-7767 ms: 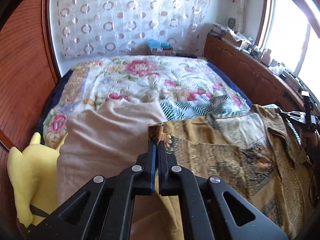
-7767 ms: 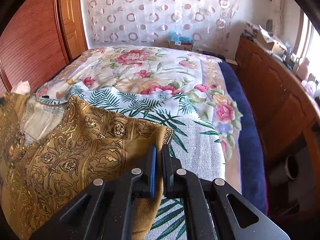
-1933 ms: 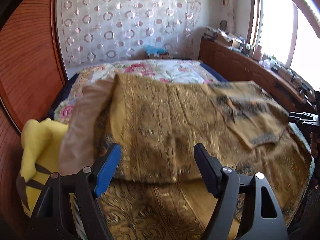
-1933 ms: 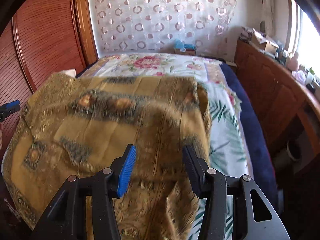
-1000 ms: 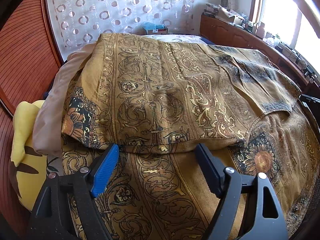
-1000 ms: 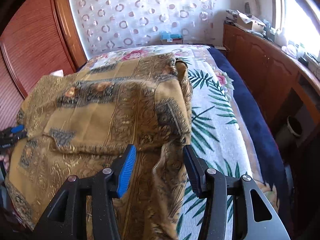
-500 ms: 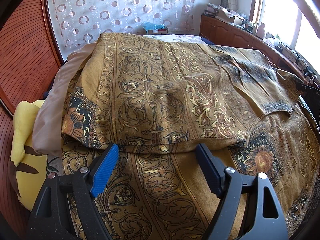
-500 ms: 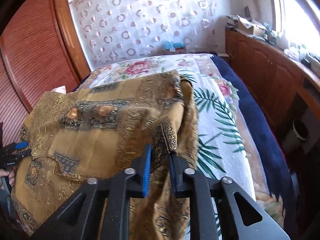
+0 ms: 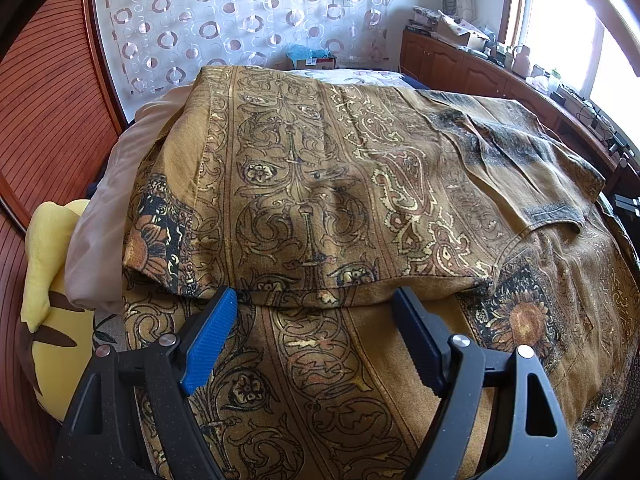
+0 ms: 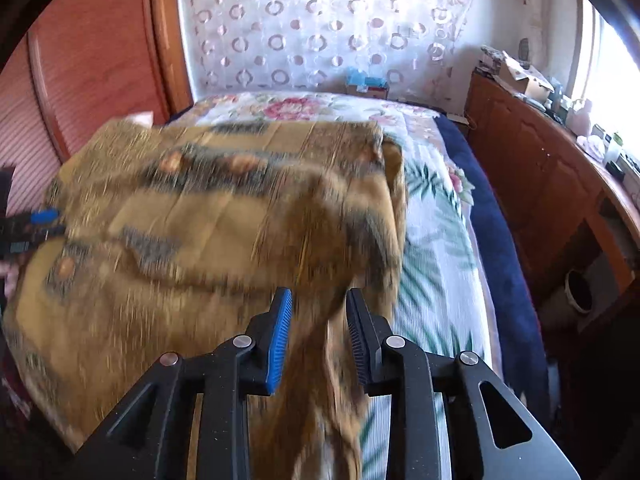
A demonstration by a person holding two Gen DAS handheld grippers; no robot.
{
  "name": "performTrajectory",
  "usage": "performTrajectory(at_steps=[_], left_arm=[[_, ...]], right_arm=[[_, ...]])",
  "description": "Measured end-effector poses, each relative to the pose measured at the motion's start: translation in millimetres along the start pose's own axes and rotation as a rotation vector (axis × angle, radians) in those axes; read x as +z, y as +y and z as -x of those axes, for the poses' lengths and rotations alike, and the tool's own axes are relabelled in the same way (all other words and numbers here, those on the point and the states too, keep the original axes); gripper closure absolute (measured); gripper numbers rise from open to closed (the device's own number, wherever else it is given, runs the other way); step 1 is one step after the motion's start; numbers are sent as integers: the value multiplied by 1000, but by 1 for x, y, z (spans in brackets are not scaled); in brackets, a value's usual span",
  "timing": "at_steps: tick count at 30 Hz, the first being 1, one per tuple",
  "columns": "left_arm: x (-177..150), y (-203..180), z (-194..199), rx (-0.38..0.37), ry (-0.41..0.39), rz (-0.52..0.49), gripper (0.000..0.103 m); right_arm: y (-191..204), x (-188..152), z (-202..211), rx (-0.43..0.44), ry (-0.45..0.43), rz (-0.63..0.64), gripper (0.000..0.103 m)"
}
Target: Fold small clothes
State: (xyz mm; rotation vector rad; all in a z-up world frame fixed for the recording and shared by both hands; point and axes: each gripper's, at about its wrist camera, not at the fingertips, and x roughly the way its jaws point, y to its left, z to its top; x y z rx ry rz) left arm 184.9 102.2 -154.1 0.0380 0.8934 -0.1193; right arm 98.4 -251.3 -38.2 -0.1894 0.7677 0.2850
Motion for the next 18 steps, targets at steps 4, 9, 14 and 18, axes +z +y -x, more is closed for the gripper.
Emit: performTrajectory(at_steps=[4,9,14,18], left_arm=[[0,0,0,0,0,1,23],[0,0,0,0,0,1,22],[0,0,0,0,0,1,22],[0,0,0,0,0,1,22]], right_arm=[[1,-24,4,-27,47,39,74],[-8,-43,10,-18,52,33,94],[-32,-56,37,-117,21,-67,95],[-45,-66,41,-193,42,-118,95]])
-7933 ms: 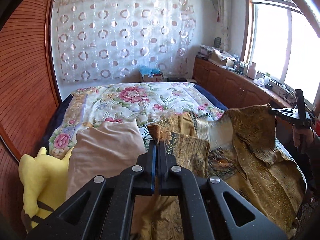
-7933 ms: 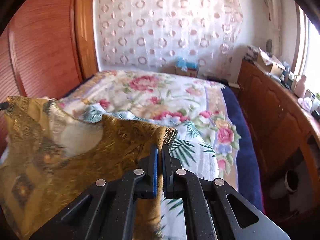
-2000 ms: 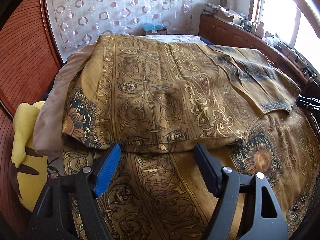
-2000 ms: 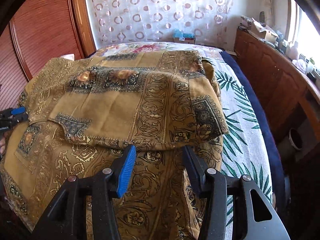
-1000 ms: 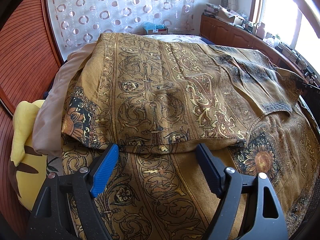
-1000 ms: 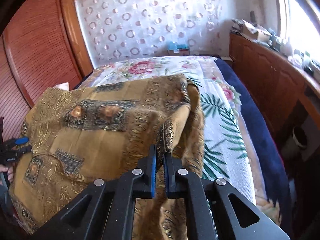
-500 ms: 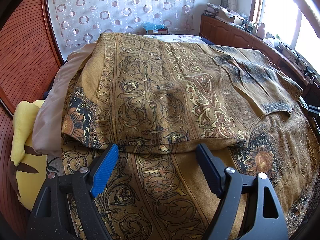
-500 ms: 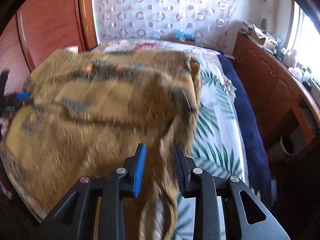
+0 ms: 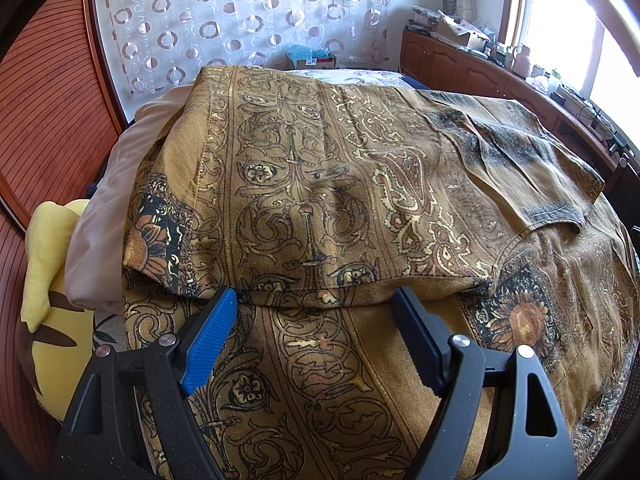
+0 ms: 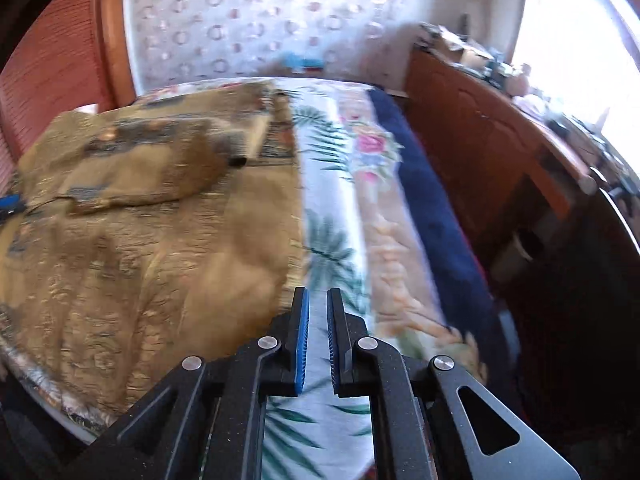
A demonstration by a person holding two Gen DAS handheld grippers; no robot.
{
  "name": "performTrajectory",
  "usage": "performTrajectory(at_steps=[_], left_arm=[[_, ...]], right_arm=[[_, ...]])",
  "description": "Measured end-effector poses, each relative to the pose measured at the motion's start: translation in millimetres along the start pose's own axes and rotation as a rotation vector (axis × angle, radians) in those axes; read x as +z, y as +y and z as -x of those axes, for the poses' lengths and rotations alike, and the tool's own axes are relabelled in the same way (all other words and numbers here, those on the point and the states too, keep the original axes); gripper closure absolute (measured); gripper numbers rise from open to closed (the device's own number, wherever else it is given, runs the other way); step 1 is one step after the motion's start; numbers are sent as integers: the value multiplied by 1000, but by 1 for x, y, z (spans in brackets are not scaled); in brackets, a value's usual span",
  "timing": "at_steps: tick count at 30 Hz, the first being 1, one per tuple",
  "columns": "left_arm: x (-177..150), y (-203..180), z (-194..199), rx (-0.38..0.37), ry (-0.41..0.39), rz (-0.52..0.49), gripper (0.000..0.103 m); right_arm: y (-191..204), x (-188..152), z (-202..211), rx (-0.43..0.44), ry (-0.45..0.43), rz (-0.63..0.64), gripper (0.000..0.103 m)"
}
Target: Fold small clothes
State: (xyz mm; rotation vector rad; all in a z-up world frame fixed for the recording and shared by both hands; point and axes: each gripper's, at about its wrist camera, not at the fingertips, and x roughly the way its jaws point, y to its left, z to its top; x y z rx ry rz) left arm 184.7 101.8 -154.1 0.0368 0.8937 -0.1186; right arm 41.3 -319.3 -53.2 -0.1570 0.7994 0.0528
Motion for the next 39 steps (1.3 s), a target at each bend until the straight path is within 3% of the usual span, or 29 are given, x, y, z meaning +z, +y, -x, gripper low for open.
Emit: performTrajectory(at_steps=[2,6,8,14,19,27,33,39], left_arm=[[0,0,0,0,0,0,22],[0,0,0,0,0,0,22],[0,0,0,0,0,1,22],[0,1,0,0,0,1,22],[0,1,0,0,0,1,22],[0,4,2,-3,-5,13,22],[0,20,46,76,-183,33,22],[8,45,62,134,-212,64,22]], right_arm=[[-2,2,2,-8,-6,-23,83],[9,19,10,53,-80,-32,71],[15,30,9,90,-108,-29,55],[38,69,-31,188,-106,-66,54],[37,93,-70,182,-77,-103,54],[49,102,-105,191,-21,-74,54],[50,103,-98,180,-25,-64,54],[58,101,-94,153,-25,-42,54]])
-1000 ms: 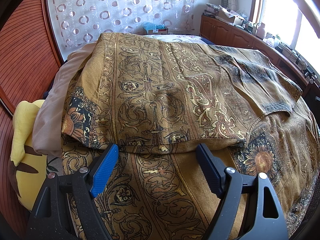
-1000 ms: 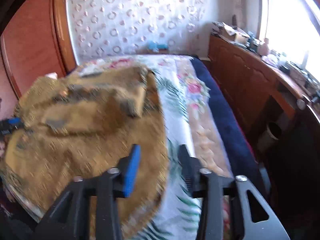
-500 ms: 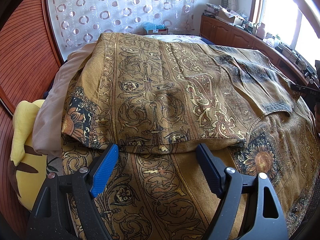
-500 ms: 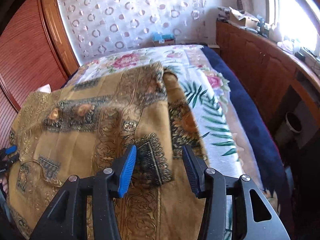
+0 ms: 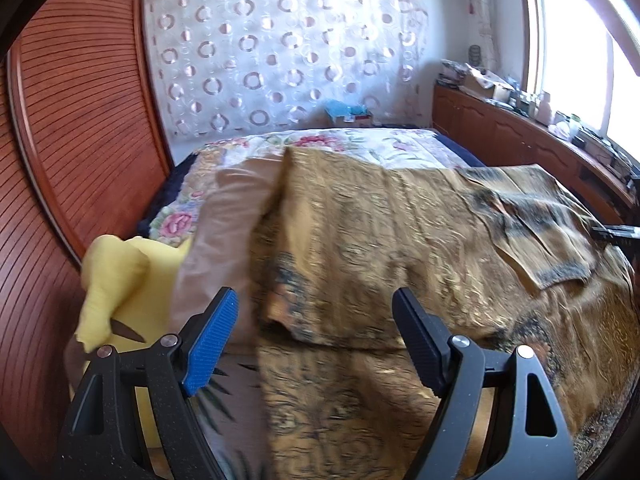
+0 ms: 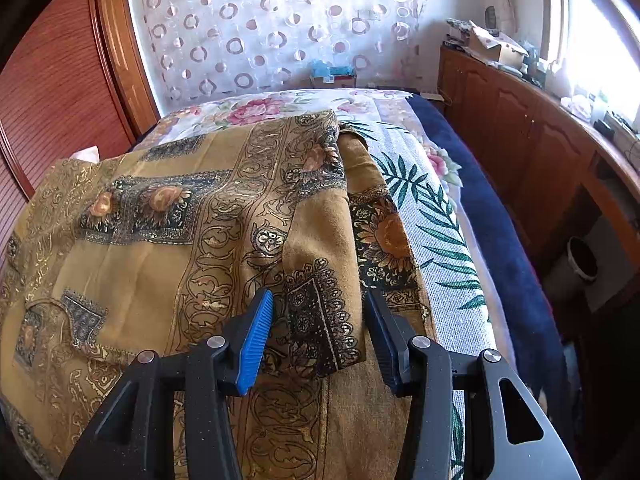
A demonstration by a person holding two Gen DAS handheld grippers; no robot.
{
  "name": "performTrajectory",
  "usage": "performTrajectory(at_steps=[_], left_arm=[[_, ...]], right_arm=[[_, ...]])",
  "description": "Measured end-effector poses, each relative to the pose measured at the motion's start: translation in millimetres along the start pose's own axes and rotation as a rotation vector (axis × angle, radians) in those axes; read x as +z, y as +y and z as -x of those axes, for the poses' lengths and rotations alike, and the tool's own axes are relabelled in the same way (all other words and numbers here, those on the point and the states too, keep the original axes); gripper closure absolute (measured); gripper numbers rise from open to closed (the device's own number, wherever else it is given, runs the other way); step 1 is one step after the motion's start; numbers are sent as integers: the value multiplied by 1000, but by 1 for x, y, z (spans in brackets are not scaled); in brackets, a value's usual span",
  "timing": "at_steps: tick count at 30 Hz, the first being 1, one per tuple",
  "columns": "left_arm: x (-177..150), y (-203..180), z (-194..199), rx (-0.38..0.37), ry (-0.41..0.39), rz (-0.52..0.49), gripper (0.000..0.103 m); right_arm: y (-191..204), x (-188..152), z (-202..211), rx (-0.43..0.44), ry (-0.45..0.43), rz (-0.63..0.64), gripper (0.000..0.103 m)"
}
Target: Fold small clothes
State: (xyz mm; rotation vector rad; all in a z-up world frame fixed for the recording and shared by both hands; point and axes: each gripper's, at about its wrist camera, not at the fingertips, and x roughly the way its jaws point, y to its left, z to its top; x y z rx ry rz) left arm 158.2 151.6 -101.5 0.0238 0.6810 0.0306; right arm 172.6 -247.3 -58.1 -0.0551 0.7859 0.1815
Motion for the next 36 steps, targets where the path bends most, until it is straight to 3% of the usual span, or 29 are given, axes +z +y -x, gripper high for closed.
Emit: performTrajectory(at_steps=[2,4,6,7,9,11,18,19,20,21,24,27,28,29,36], left_arm=[[5,10,-1,21,1,20,22],[10,17,-6,15,10,40,31],[10,22,-12,2,38,47,51],[9,24,-18,-10,60,49,55],[8,24,-24,-22,85,47,72],[4,22,-28,-30,104,35,77],[-1,12,-31,-27,113,-8,78],[1,11,-32,-29,114,-15,81],[2,10,-32,-28,113,-20,96],[3,9,-33,-30,114,-26,100],[7,8,-26,-59,97,-19,101],[9,4,-13,-53,62,-26,101],[9,3,-8,-56,53,-27,101],[11,2,-2,-60,42,-29,101],[19,-1,49,-102,-64,-9,101]], right_arm=[[1,0,0,-3,0,2,54],[1,0,0,-2,0,1,54],[1,0,0,1,-1,0,54],[1,0,0,0,-1,0,54],[1,0,0,-7,-1,0,54],[0,0,0,-6,-1,-1,54],[0,0,0,-2,-2,-5,54],[0,0,0,-2,-2,-6,54],[0,0,-1,-2,-2,-5,54],[0,0,-1,-3,-1,-4,54],[1,0,-1,-13,1,4,54],[-2,1,0,5,-3,-5,76],[-2,2,1,1,-5,-3,94],[2,1,2,-6,-14,29,99],[1,6,46,73,-119,72,101]])
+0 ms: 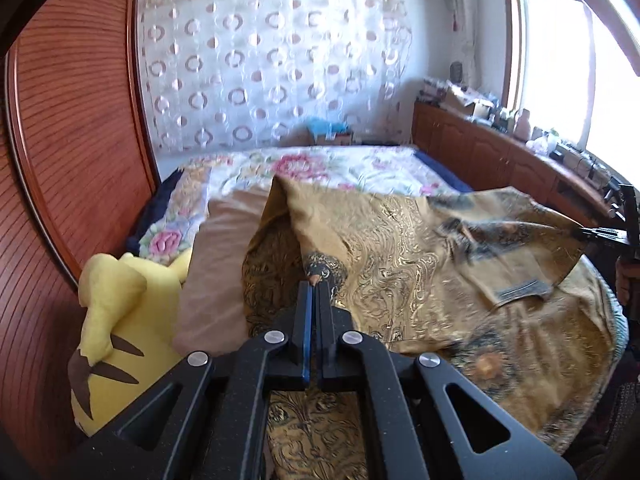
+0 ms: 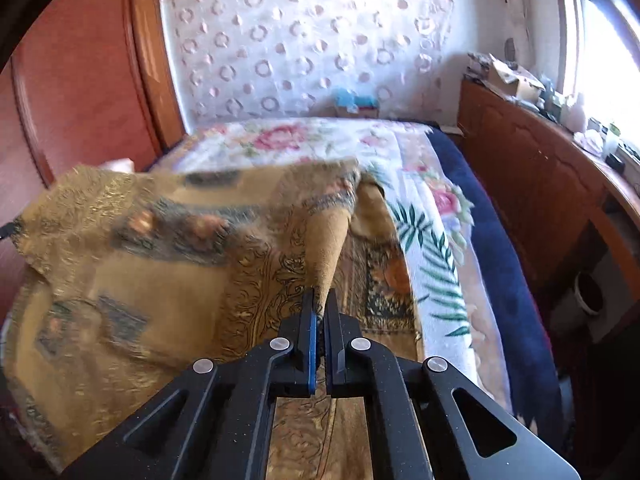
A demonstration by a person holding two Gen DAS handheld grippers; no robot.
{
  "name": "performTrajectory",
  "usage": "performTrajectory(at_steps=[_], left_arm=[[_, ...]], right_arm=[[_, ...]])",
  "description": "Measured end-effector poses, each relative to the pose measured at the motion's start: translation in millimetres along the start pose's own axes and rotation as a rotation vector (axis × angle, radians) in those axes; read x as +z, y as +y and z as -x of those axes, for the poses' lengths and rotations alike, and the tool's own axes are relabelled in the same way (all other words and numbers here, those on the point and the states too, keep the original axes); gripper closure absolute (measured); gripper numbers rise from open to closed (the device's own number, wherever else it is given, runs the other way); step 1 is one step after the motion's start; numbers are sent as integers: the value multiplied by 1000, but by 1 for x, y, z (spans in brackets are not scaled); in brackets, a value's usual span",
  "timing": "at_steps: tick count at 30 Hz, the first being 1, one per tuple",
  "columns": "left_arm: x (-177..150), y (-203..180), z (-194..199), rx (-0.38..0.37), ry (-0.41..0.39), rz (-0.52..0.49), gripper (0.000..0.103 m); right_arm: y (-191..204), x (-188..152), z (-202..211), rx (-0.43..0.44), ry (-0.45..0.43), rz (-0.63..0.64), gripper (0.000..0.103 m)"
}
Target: Fold small clothes
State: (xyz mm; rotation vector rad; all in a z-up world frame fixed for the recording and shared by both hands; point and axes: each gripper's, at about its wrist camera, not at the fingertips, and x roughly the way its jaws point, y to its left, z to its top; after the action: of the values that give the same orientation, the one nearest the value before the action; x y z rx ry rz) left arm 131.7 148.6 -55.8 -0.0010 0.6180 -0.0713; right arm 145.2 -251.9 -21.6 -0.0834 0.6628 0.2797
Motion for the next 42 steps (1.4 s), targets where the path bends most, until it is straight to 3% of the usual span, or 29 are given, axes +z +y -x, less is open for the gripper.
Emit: performTrajectory(at_steps=[11,17,27,28,30,31,32,34,36,42], left_arm=[[-22,-1,66,-43,-38,46,101],[-56,1,82,-15,20,45,101],[-100,7,54,7,159,89,99],[-102,6,55,14,161,83,98],[-103,3,56,32,155,69,81],[-102,3,57,33,151,69,66],[-101,4,58,29,140,74,57],[-99,5,58,21,128,82,49],[-98,6,58,16,120,91,32],[-102,-1,48,25,131,94,27]], right_arm=[[-6,-27,90,61,-82,12,101],[-6,-58,123,52,-54,50,101],[5,-76,94,-20,74,55,101],[5,-74,92,-20,80,51,97],[11,-69,94,-55,75,61,83],[10,-67,97,-73,63,69,76],[13,-63,100,-83,52,75,73],[17,-56,106,-90,29,72,59],[25,-52,109,-79,2,67,56],[57,-52,104,6,-30,73,42]])
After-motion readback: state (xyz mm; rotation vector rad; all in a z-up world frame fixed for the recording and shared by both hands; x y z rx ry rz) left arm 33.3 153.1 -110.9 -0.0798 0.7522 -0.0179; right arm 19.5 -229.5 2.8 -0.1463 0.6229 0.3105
